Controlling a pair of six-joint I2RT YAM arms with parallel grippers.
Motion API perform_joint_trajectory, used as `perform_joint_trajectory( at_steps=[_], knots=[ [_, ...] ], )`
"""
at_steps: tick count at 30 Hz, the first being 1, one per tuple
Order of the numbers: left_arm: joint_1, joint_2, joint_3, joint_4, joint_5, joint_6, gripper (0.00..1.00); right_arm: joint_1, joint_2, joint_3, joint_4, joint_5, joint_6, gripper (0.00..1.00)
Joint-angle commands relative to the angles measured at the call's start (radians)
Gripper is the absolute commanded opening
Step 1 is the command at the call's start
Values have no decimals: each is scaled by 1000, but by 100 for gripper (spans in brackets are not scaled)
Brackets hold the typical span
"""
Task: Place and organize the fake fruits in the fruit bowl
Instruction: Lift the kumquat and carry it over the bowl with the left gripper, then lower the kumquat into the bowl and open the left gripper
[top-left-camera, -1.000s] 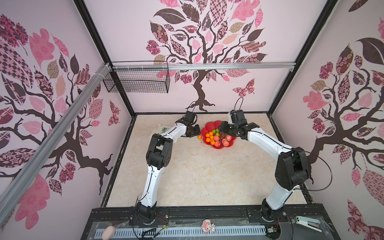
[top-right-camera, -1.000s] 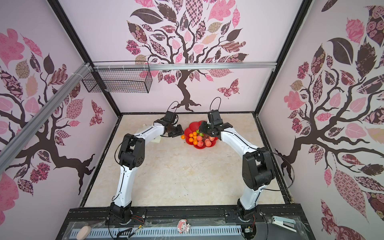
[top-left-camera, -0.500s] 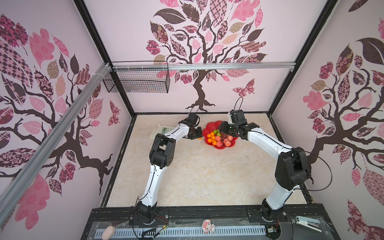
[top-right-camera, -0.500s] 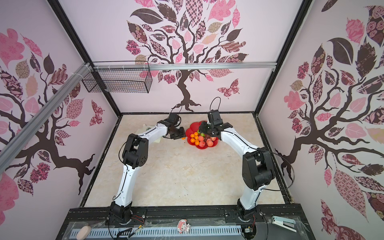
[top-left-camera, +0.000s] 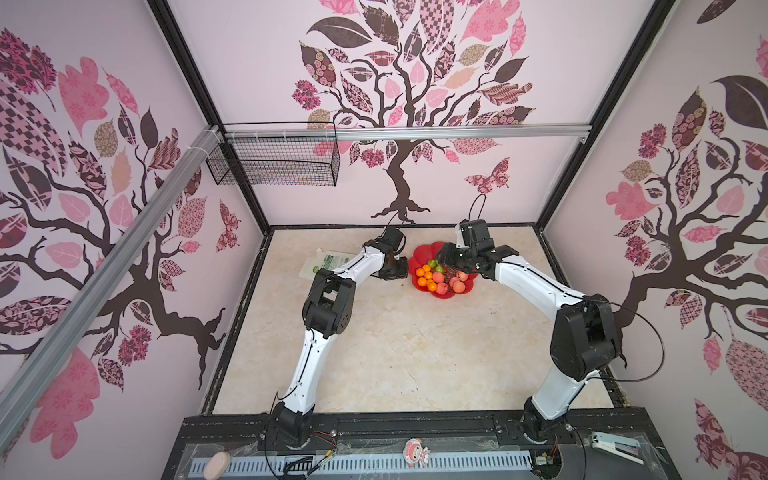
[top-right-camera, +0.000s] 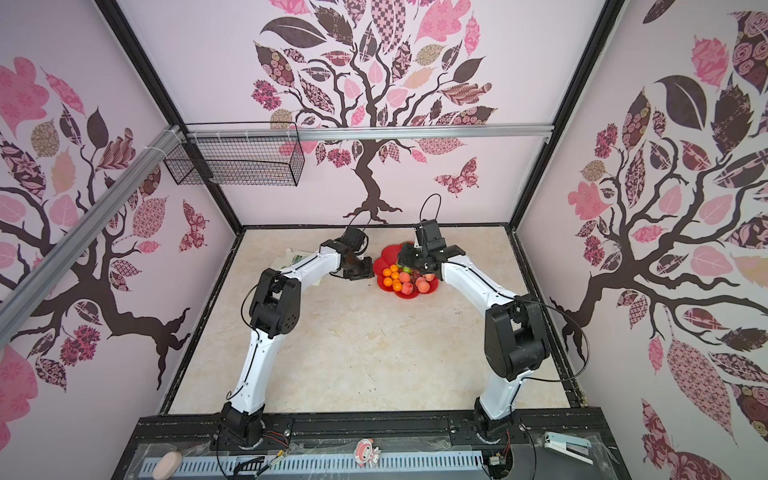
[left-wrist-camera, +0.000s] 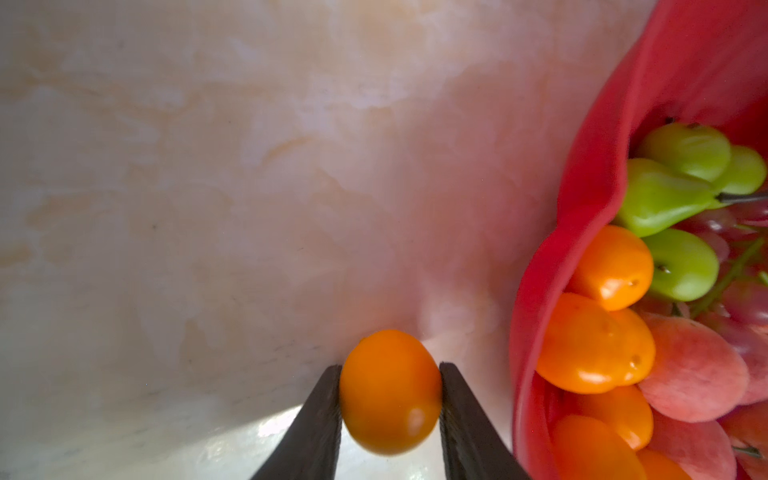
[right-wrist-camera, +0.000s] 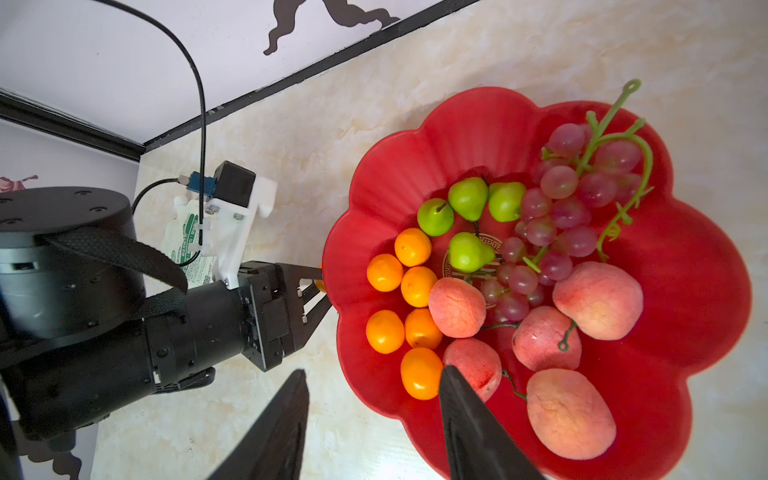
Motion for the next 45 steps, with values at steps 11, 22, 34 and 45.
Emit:
perform_joint_trajectory(
  at_steps=[11,22,34,45],
  knots=[
    [0,-142,-58,-7,-76,34,35,-57,-160,-170,25,43,28,55],
    [-14,-272,-118,17,-34,103,34,-171,-206,-295,46,-84,76,56],
    [-100,-186,39,-77,-48,191,33,-257,-202,-344,97,-224,125,56],
    [-151,-56,185,-158,-90,225,32,-281,-229,-372,79,-226,92,57]
  ],
)
